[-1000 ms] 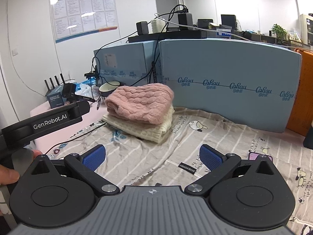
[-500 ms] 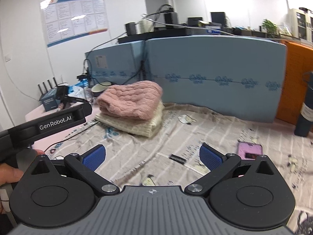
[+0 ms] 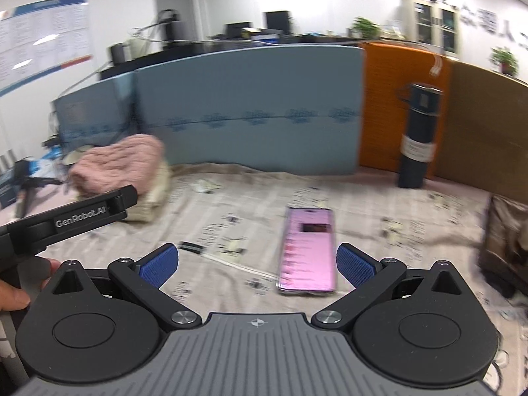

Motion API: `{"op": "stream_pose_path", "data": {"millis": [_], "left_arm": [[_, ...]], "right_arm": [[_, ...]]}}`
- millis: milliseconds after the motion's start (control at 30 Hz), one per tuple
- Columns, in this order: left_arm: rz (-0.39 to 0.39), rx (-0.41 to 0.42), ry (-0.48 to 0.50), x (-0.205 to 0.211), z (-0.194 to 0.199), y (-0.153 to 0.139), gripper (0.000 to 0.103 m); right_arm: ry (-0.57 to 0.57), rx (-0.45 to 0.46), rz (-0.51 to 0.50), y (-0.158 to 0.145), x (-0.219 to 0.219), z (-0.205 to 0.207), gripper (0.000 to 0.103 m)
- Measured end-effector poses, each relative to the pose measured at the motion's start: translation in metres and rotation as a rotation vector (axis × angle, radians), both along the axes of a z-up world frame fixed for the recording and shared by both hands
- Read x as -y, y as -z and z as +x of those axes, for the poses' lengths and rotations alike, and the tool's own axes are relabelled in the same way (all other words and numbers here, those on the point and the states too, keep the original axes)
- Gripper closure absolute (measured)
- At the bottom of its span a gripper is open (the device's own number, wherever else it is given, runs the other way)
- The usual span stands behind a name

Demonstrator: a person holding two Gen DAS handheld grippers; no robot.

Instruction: Fold clothes

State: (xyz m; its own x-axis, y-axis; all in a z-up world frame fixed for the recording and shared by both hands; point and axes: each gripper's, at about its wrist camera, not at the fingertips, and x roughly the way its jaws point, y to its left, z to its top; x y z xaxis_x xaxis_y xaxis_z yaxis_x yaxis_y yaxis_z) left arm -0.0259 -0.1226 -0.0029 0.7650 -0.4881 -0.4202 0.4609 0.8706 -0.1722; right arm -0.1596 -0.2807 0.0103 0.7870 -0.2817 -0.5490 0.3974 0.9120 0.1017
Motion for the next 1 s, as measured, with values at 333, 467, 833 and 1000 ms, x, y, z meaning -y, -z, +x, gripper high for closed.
{"op": "stream_pose_path", "data": {"millis": [333, 467, 833, 1000], "left_arm": [[0.035, -0.073, 0.276, 0.064, -0.018, 0.018, 0.0], [0.084, -0.118, 0.378, 0.098, -0.033, 0.034, 0.0], [0.246, -0.286, 0.56, 0.162, -0.052, 0.095, 0.0], [0.267, -0.345, 0.566, 0.18, -0.046, 0.113, 0.0]], "right_arm": [[0.233, -0.059, -0.032, 0.008, 0.063, -0.043, 0.0], [0.306, -0.081, -0.032, 0.014, 0.093, -0.062, 0.0], [0.378, -0.152, -0.002, 0.036, 0.151, -0.093, 0.0], [0.381, -0.172, 0.007, 0.041, 0.162, -0.096, 0.0]]}}
